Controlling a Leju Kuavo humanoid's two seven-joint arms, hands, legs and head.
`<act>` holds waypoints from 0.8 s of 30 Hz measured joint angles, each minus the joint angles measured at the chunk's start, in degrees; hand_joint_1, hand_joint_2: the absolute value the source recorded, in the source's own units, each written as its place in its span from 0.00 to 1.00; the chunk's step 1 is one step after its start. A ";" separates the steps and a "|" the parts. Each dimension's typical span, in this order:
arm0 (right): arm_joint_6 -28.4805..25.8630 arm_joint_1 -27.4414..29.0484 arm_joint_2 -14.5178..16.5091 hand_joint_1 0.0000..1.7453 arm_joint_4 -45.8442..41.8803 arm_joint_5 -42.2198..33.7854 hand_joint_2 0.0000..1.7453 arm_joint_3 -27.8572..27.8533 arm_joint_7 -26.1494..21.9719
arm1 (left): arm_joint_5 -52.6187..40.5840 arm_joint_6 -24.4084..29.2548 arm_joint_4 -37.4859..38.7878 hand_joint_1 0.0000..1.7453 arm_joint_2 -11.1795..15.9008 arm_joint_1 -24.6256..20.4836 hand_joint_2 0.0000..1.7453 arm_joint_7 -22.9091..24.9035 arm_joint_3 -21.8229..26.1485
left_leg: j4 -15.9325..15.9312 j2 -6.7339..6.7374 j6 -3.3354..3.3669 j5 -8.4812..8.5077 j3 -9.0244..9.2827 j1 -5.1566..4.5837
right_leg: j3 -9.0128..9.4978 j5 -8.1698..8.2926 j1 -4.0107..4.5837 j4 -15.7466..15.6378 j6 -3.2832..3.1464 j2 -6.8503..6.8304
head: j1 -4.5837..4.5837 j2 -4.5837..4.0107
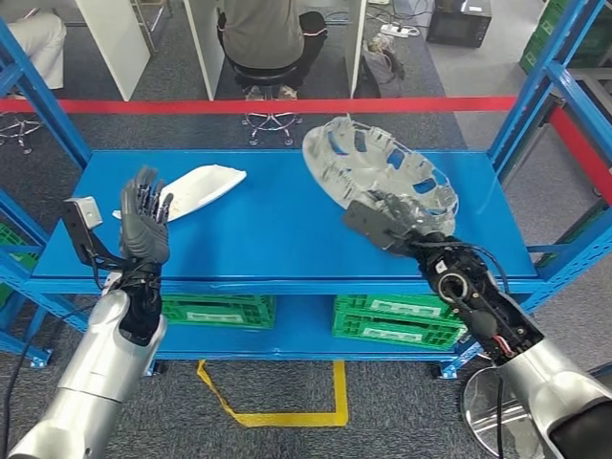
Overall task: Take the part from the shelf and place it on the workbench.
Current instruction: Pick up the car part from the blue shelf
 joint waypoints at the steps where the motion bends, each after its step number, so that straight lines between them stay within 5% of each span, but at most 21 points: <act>1: -1.25 -0.19 -0.48 1.00 -1.26 -0.55 1.00 -1.35 -0.04 | -0.14 0.01 -0.13 0.00 0.06 0.29 0.00 0.06 0.00 | 0.02 -0.03 0.03 0.02 -0.11 -0.01 | -0.10 0.02 -0.02 0.02 0.03 -0.01 | 0.01 0.00; 9: -8.04 -1.37 -3.24 1.00 -10.39 -2.26 1.00 -9.92 -1.22 | -0.58 -0.02 -0.87 0.00 0.22 1.31 0.00 0.25 0.00 | 0.08 -0.05 0.07 0.05 -0.62 -0.06 | -0.57 0.07 -0.03 0.04 0.10 -0.01 | 0.07 -0.01; 24: -16.34 0.14 -3.94 1.00 -22.59 -2.67 1.00 -15.95 -4.86 | -1.11 -0.39 -1.63 0.00 0.22 1.64 0.00 0.56 0.01 | 0.08 -0.08 0.06 0.05 -0.86 -0.07 | -0.89 0.06 -0.02 0.14 0.10 -0.03 | -0.07 0.00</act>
